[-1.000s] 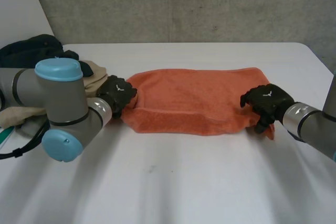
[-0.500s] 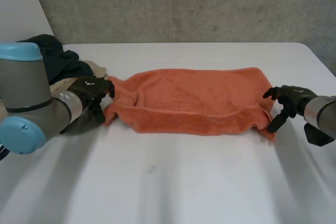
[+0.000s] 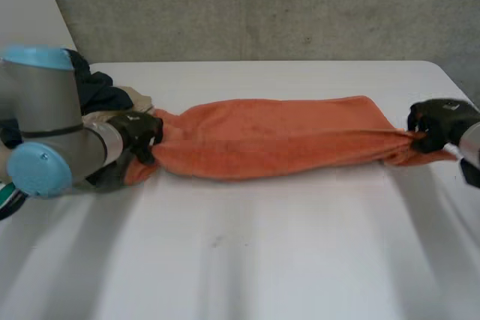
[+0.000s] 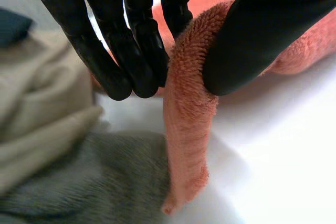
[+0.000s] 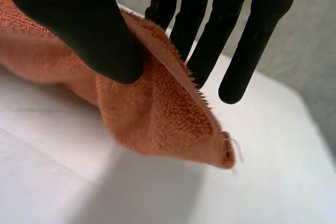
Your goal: Fold the laundry.
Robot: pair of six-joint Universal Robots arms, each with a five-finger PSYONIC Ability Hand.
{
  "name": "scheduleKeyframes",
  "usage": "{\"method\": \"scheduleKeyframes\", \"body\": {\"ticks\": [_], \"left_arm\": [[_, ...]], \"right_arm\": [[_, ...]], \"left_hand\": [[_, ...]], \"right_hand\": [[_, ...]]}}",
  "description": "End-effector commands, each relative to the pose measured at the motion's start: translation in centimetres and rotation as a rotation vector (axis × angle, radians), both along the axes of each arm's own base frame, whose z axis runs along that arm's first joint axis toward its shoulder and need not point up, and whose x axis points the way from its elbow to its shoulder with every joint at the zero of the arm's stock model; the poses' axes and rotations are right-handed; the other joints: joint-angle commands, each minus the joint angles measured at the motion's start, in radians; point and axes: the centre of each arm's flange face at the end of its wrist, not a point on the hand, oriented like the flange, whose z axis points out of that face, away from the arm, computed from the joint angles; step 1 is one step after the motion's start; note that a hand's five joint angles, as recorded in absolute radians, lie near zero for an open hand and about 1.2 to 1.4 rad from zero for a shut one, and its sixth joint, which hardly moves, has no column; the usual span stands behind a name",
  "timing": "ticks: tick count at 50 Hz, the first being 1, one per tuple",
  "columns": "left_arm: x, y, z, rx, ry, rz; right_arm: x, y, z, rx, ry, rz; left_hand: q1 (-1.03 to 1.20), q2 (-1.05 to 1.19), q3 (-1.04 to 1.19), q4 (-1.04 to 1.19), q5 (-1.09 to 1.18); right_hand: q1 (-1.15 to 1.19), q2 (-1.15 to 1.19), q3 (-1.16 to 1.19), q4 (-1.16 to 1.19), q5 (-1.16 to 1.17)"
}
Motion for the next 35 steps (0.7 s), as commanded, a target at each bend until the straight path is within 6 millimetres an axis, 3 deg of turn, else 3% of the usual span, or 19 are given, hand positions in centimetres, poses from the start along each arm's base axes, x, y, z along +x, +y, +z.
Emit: {"method": "scheduleKeyframes", "body": {"ticks": [1,4,5,9,12,15,16,18,19,22,23,25,26,27,29,30,33,34,35], "left_arm": [[1.4,4.6,13.8,-0.315,0.048,-0.035],[2.0,6.8,18.4,-0.451,0.076,-0.034],[2.3,8.0,20.6,-0.519,0.090,-0.036],[2.5,8.3,22.1,-0.571,0.071,-0.046],[2.0,7.3,20.9,-0.524,0.016,-0.069],[1.4,5.6,18.9,-0.471,-0.035,-0.086],[0.9,4.3,17.2,-0.436,-0.063,-0.099],[0.2,2.9,15.6,-0.416,-0.096,-0.115],[-0.5,1.6,14.0,-0.401,-0.126,-0.128],[-1.6,-0.3,11.9,-0.402,-0.173,-0.137],[-2.3,-1.5,11.3,-0.433,-0.205,-0.136],[-2.9,-2.8,11.4,-0.499,-0.227,-0.121],[-3.3,-3.3,11.9,-0.546,-0.227,-0.115],[-4.0,-4.2,13.6,-0.661,-0.215,-0.090],[-4.5,-4.7,16.0,-0.788,-0.178,-0.068],[-5.0,-4.9,18.5,-0.917,-0.133,-0.045],[-5.5,-4.7,22.2,-1.098,-0.050,-0.010],[-5.5,-4.3,24.1,-1.181,-0.005,0.005],[-5.4,-4.3,24.9,-1.223,0.018,0.017]], "right_arm": [[-2.0,2.0,8.7,-0.210,0.227,0.053],[-2.0,2.6,11.9,-0.304,0.245,0.044],[-2.1,3.0,14.0,-0.363,0.250,0.033],[-2.8,3.2,16.6,-0.401,0.256,0.012],[-3.2,2.1,15.9,-0.334,0.246,0.033],[-1.8,1.8,14.9,-0.282,0.241,0.104],[-0.9,1.5,14.0,-0.245,0.251,0.146],[-0.1,1.0,12.5,-0.204,0.270,0.187],[0.5,0.3,11.0,-0.171,0.289,0.216],[1.4,-1.1,9.1,-0.157,0.317,0.235],[1.8,-2.6,8.3,-0.186,0.332,0.221],[2.4,-4.3,8.2,-0.250,0.341,0.184],[2.6,-5.0,8.2,-0.278,0.341,0.165],[2.8,-6.6,8.6,-0.356,0.328,0.114],[2.8,-8.0,10.3,-0.465,0.295,0.052],[2.9,-8.9,12.3,-0.578,0.240,-0.004],[2.7,-9.6,15.3,-0.733,0.134,-0.075],[2.6,-9.5,17.7,-0.848,0.054,-0.113],[2.6,-9.4,18.6,-0.889,0.025,-0.126]], "left_hand": [[0.277,0.204,0.211,0.203,0.246],[0.277,0.204,0.211,0.203,0.246],[0.277,0.204,0.211,0.203,0.246],[0.277,0.204,0.211,0.203,0.246],[0.277,0.204,0.211,0.203,0.246],[0.277,0.204,0.211,0.203,0.246],[0.277,0.204,0.211,0.203,0.246],[0.277,0.204,0.211,0.203,0.246],[0.277,0.204,0.211,0.203,0.246],[0.277,0.204,0.211,0.203,0.246],[0.277,0.204,0.211,0.203,0.246],[0.277,0.204,0.211,0.203,0.246],[0.277,0.204,0.211,0.203,0.246],[0.277,0.204,0.211,0.203,0.246],[0.277,0.204,0.211,0.203,0.246],[0.277,0.204,0.211,0.203,0.246],[0.277,0.204,0.211,0.203,0.246],[0.277,0.204,0.211,0.203,0.246],[0.277,0.204,0.211,0.203,0.246]], "right_hand": [[0.303,0.229,0.212,0.204,0.216],[0.303,0.229,0.212,0.204,0.216],[0.303,0.229,0.212,0.204,0.216],[0.303,0.229,0.212,0.204,0.216],[0.303,0.229,0.212,0.204,0.216],[0.303,0.229,0.212,0.204,0.216],[0.303,0.229,0.212,0.204,0.216],[0.303,0.229,0.212,0.204,0.216],[0.303,0.229,0.212,0.204,0.216],[0.303,0.229,0.212,0.204,0.216],[0.303,0.229,0.212,0.204,0.216],[0.303,0.229,0.212,0.204,0.216],[0.303,0.229,0.212,0.204,0.216],[0.303,0.229,0.212,0.204,0.216],[0.303,0.229,0.212,0.204,0.216],[0.303,0.229,0.212,0.204,0.216],[0.303,0.229,0.212,0.204,0.216],[0.303,0.229,0.212,0.204,0.216],[0.303,0.229,0.212,0.204,0.216]]}}
